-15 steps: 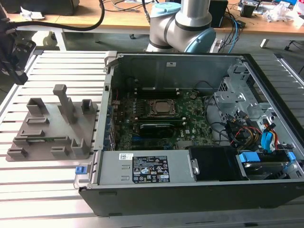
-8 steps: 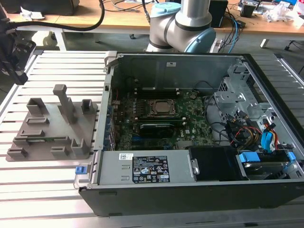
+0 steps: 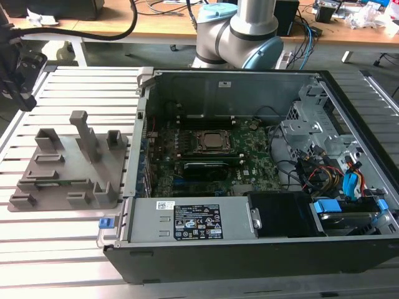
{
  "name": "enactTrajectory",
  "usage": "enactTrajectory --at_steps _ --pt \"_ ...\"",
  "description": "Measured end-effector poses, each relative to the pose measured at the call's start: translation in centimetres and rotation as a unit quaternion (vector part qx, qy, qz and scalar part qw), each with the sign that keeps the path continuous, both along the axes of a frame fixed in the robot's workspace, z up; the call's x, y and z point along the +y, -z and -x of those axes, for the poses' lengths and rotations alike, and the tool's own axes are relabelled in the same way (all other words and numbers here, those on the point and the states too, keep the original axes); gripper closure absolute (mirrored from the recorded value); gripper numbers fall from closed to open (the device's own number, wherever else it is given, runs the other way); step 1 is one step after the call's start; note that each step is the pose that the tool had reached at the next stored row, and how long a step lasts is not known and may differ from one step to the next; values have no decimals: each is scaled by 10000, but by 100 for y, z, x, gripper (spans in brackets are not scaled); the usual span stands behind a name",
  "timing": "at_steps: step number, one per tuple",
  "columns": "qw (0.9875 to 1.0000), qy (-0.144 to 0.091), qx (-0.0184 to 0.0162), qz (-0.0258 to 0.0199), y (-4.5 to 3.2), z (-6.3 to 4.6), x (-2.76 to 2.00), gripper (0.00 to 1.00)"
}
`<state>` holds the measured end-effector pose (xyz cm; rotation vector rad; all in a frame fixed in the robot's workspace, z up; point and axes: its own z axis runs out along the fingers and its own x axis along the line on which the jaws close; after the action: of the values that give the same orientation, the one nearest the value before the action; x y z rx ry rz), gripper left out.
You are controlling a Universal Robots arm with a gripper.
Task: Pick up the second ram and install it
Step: 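Pick up the second ram and move it above second insertion slot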
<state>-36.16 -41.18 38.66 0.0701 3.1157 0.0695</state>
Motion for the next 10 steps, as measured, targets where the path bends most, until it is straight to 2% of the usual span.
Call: enactTrajectory --at_steps 2,4,5,8,10 --pt "9998 -176 0 0 0 0 0 89" --pt "9986 -531 0 0 0 0 0 89" --pt "9980 -625 0 0 0 0 0 89" --pt "9951 -986 0 0 0 0 0 89" --pt "9916 -1290 0 0 0 0 0 89"
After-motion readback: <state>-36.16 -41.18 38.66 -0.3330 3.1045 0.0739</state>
